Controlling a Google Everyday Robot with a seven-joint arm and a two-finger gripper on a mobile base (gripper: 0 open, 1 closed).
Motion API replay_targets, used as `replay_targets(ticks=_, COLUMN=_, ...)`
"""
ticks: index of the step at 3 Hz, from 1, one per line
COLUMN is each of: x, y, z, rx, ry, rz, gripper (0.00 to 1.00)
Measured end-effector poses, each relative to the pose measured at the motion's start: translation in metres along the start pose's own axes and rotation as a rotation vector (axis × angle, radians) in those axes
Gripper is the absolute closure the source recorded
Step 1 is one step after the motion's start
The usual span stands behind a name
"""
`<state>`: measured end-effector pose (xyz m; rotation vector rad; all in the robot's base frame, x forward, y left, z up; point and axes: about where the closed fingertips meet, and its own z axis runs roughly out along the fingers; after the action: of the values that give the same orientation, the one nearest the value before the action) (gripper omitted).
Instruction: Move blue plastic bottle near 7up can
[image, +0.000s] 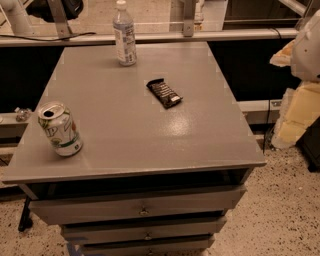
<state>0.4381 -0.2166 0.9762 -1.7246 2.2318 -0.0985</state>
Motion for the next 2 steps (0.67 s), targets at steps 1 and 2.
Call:
replay_targets(ticks=1, x=-0.001, y=-0.001, z=0.0, rx=0.003, ry=-0.002, rz=0.0, gripper=0.0)
replay_targets(ticks=2, x=-0.015, y=-0.026, z=0.02, rx=0.026, ry=-0.056, rz=0.006, gripper=0.0)
